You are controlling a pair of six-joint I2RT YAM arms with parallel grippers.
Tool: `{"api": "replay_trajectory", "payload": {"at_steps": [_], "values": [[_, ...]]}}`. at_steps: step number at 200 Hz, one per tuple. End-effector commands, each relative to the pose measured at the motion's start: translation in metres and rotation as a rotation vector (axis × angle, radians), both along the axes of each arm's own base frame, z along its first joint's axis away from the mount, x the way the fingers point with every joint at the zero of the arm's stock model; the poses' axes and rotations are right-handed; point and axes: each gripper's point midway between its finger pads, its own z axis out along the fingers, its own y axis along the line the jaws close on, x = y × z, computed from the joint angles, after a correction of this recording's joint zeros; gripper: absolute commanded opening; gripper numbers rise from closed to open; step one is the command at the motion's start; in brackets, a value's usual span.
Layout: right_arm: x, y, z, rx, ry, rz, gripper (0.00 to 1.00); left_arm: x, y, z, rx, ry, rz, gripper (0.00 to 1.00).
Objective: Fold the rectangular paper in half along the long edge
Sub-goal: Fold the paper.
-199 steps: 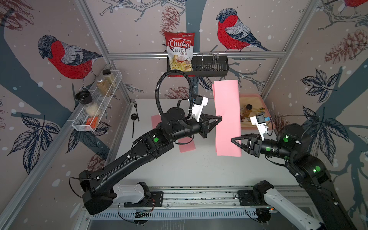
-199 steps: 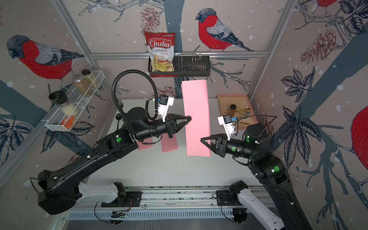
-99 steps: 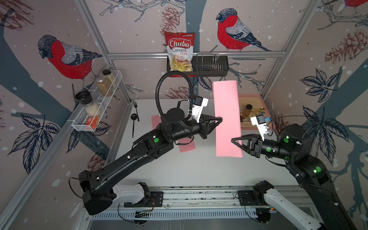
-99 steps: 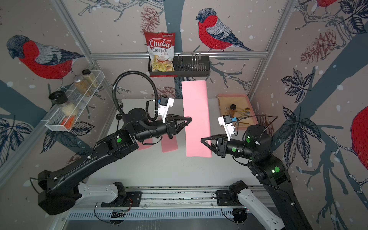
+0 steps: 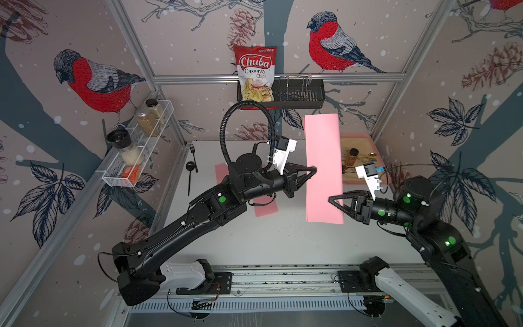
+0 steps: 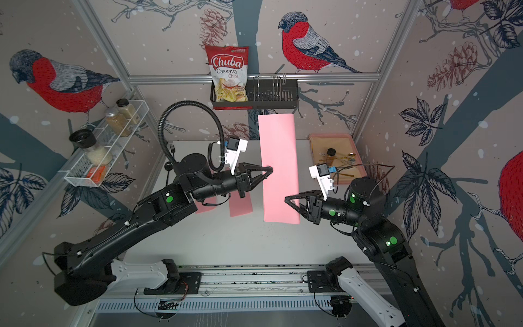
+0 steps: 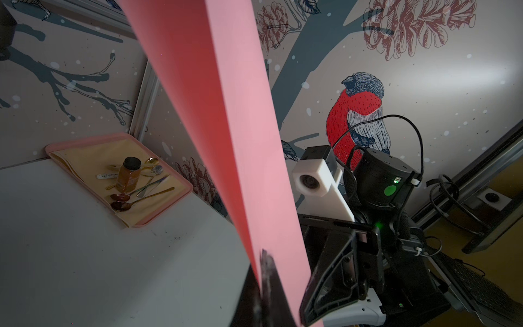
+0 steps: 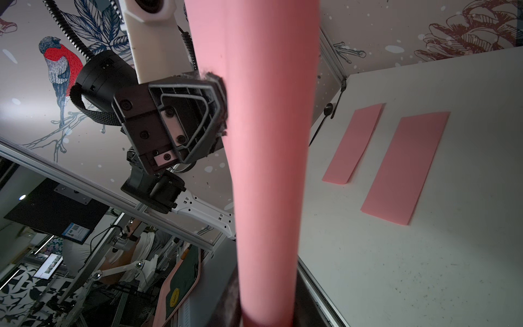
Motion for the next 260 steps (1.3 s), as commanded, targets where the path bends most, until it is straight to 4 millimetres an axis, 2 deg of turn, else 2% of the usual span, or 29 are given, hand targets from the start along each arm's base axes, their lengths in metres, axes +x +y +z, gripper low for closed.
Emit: {"api": "replay_trajectory", "payload": {"at_steps": [1,27,54,79,100,144,157,182,205,227,245,260], "values": [[0.0,0.001,0.008,0.019,-0.03,0.003,0.26,-0.004,0.0,0.009,-0.032,-0.026,-0.022,0.0],[-0.002,0.0,0.014,0.034,-0.057,0.002,0.4,-0.011,-0.001,0.01,-0.049,-0.031,-0.06,0.0],[-0.005,-0.003,0.033,0.063,-0.126,-0.007,0.55,-0.025,-0.003,0.013,-0.08,-0.041,-0.144,0.0],[-0.012,-0.004,0.055,0.11,-0.19,0.018,0.61,-0.04,-0.006,0.012,-0.1,-0.045,-0.24,0.0],[-0.015,-0.002,0.069,0.14,-0.22,0.04,0.62,-0.048,-0.006,0.01,-0.106,-0.045,-0.286,0.0],[-0.012,-0.001,0.08,0.167,-0.258,0.037,0.6,-0.056,-0.005,0.007,-0.114,-0.043,-0.331,0.0],[-0.01,-0.001,0.084,0.176,-0.269,0.027,0.56,-0.057,-0.005,0.004,-0.108,-0.038,-0.333,0.0],[-0.004,-0.001,0.087,0.183,-0.273,0.003,0.42,-0.055,-0.005,0.001,-0.098,-0.035,-0.321,0.0],[0.0,-0.001,0.086,0.186,-0.265,-0.005,0.38,-0.054,-0.003,0.0,-0.091,-0.036,-0.306,0.0],[0.004,-0.001,0.084,0.179,-0.262,-0.024,0.39,-0.054,-0.002,0.0,-0.088,-0.041,-0.304,0.0],[0.01,-0.003,0.081,0.167,-0.255,-0.052,0.48,-0.055,-0.003,0.0,-0.088,-0.04,-0.31,0.0],[0.012,-0.004,0.081,0.166,-0.261,-0.068,0.48,-0.056,-0.003,-0.001,-0.089,-0.036,-0.317,0.0]]}}
